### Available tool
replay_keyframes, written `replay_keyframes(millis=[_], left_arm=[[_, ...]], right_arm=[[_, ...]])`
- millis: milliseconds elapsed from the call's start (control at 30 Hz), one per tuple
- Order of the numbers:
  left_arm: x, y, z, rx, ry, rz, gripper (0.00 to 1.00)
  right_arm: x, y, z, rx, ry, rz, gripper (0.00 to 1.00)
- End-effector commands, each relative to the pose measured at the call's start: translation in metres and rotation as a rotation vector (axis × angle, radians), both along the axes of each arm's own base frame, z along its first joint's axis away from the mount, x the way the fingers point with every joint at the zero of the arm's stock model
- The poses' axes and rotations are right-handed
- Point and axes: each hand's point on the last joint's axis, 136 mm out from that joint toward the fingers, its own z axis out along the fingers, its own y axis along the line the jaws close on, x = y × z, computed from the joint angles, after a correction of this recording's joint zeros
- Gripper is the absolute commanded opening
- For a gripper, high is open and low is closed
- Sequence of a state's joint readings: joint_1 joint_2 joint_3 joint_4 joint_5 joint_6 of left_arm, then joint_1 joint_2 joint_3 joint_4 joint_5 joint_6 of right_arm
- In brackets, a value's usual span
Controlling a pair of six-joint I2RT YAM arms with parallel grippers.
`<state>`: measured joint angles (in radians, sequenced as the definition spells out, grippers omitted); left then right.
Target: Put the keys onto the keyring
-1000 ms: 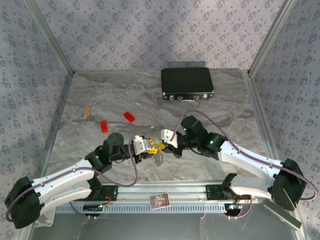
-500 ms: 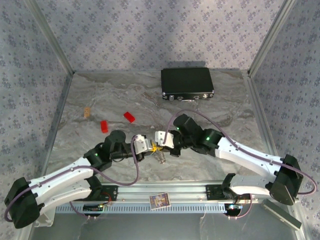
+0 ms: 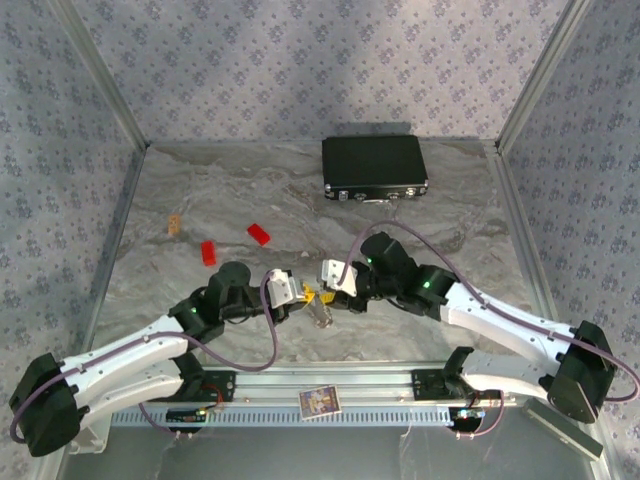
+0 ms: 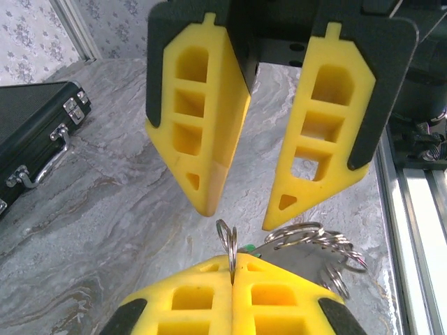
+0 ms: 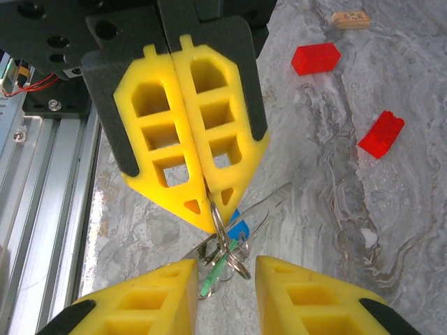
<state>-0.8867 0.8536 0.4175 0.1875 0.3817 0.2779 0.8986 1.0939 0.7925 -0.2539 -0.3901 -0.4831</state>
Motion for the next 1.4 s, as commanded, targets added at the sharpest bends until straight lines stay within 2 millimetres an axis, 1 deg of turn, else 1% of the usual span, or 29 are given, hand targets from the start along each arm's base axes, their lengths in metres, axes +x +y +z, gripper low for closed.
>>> replay_keyframes(millis=[0,200,333,533,633,733,867,967,1033,1167,1367], left_arm=[[-0.004,-0.005,0.021,-0.083,-0.035,-0.032,0.0],[-0.006,-0.006,0.022,-0.093,-0.043,-0.044,0.0],[-0.007,-0.006,0.023,-0.097,-0.044,-0.05,0.0],[-0.009,-0.006,0.027,-0.104,-0.05,-0.061,0.0],[-0.01,-0.007,0.03,-0.118,-0.051,-0.071,0.0],[-0.01,-0.008,0.031,-0.123,-0.053,-0.073,0.0],[-0.01,-0.006,0.032,-0.129,-0.061,-0.067,0.0],[-0.011,-0.005,0.031,-0.131,-0.065,-0.065,0.0],[-0.011,-0.005,0.03,-0.128,-0.063,-0.065,0.0],[-0.011,-0.005,0.028,-0.126,-0.058,-0.07,0.0],[-0.012,-0.006,0.029,-0.128,-0.056,-0.074,0.0]], right_arm=[[0.0,-0.001,0.002,0.033,0.02,-0.018,0.29],[0.003,0.0,-0.003,0.023,0.023,-0.017,0.26],[0.004,0.001,-0.004,0.019,0.022,-0.012,0.23],[0.0,0.002,-0.006,0.016,0.039,0.006,0.06],[-0.001,0.007,-0.009,0.014,0.057,0.017,0.04],[-0.002,0.01,-0.014,0.008,0.073,0.029,0.04],[-0.002,0.008,-0.014,0.007,0.073,0.022,0.07],[-0.001,0.004,-0.009,0.017,0.061,0.01,0.19],[-0.001,0.002,-0.004,0.038,0.045,0.009,0.23],[-0.005,0.001,0.007,0.086,0.027,0.027,0.25],[-0.006,0.004,0.009,0.103,0.03,0.038,0.25]])
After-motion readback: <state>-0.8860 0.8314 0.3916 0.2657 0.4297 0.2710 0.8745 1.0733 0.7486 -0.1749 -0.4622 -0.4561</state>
